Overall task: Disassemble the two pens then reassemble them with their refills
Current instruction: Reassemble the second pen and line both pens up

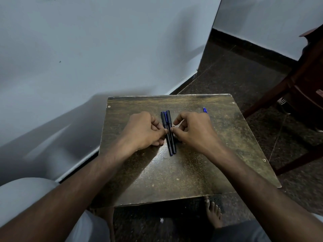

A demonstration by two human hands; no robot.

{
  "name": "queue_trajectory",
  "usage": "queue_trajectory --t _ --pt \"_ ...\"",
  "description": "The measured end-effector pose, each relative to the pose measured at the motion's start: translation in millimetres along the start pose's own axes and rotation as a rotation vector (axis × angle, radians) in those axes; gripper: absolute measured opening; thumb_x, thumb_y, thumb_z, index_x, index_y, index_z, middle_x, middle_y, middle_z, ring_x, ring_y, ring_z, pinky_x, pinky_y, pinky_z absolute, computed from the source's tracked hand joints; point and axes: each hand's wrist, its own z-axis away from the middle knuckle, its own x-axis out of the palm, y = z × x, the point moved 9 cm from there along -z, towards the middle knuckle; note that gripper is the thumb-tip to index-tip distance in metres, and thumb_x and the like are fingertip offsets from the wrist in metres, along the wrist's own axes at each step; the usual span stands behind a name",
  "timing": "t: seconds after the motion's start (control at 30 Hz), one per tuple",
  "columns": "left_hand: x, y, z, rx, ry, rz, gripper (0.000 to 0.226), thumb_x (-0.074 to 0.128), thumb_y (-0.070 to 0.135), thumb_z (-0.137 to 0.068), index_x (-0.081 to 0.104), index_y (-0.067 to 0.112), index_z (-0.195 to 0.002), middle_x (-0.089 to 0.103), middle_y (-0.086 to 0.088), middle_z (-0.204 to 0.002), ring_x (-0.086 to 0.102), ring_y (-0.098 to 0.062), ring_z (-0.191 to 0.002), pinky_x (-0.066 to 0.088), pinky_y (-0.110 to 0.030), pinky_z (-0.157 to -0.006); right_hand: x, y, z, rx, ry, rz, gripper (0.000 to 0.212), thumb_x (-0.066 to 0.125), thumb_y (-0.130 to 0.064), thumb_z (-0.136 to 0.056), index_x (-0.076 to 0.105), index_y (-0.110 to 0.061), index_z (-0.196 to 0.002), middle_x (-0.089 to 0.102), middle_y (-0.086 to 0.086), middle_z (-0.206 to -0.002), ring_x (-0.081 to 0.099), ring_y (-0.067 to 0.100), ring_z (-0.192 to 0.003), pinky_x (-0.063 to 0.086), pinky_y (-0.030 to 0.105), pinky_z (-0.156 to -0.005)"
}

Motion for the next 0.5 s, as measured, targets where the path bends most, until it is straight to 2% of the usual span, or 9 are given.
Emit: queue_trajectory --t 0.03,0.13,0.23,0.33,0.4,0.5 --pt "-1.7 0.0 0.2 0.004 0.005 -0.006 0.008 0.083 0.02 -0.095 0.079 0.013 -0.094 0.082 0.002 -0.072 0.08 -0.005 -0.064 0.061 -0.015 -0.058 -2.3 1.8 -0.5 -0.001 0.001 0.01 0.014 0.082 -0.027 -0.095 0.077 -0.018 -0.104 0.077 -0.007 -0.074 0.07 -0.002 -0.067 0.062 0.024 -0.073" --pt "-4.9 0.0 0.4 0.01 0.023 -0.025 0.017 0.086 0.028 -0.091 0.077 0.016 -0.099 0.082 0.003 -0.072 0.079 -0.004 -0.062 0.061 -0.014 -0.058 -12.5 9.0 -2.7 0.01 0.026 0.037 0.013 0.083 -0.028 -0.094 0.078 -0.02 -0.103 0.075 -0.01 -0.076 0.065 -0.007 -0.067 0.05 0.009 -0.065" --pt "-3.1 3.6 1.5 0.04 0.048 -0.063 0.029 0.091 0.034 -0.084 0.073 0.018 -0.1 0.08 0.007 -0.066 0.077 -0.003 -0.056 0.057 -0.012 -0.053 -21.2 9.0 -2.7 -0.002 0.062 0.031 0.016 0.084 -0.03 -0.094 0.079 -0.024 -0.108 0.071 -0.016 -0.075 0.065 -0.008 -0.069 0.052 0.012 -0.067" --pt "-2.4 7.4 2.3 0.075 0.079 -0.085 0.034 0.094 0.029 -0.082 0.069 0.021 -0.104 0.079 0.007 -0.067 0.076 -0.003 -0.055 0.059 -0.014 -0.054 -9.4 -5.8 0.1 -0.083 0.012 0.005 0.021 0.083 -0.026 -0.094 0.08 -0.027 -0.114 0.071 -0.017 -0.074 0.067 -0.007 -0.069 0.054 0.016 -0.069" --pt "-4.1 7.1 1.3 0.067 0.085 -0.067 0.034 0.094 0.025 -0.081 0.07 0.019 -0.104 0.08 0.005 -0.07 0.078 -0.005 -0.059 0.063 -0.019 -0.058 -1.8 -11.7 0.9 -0.113 0.014 0.015 0.016 0.082 -0.023 -0.094 0.082 -0.027 -0.109 0.071 -0.016 -0.074 0.066 -0.006 -0.068 0.057 0.022 -0.071" --pt "-4.8 2.5 0.2 0.029 0.053 0.009 0.029 0.094 0.019 -0.081 0.074 0.013 -0.1 0.081 0.002 -0.069 0.079 -0.006 -0.061 0.063 -0.017 -0.058 -1.3 -3.2 -3.5 -0.08 0.024 0.045 0.008 0.081 -0.02 -0.092 0.083 -0.025 -0.097 0.072 -0.011 -0.074 0.065 -0.001 -0.066 0.059 0.026 -0.073"
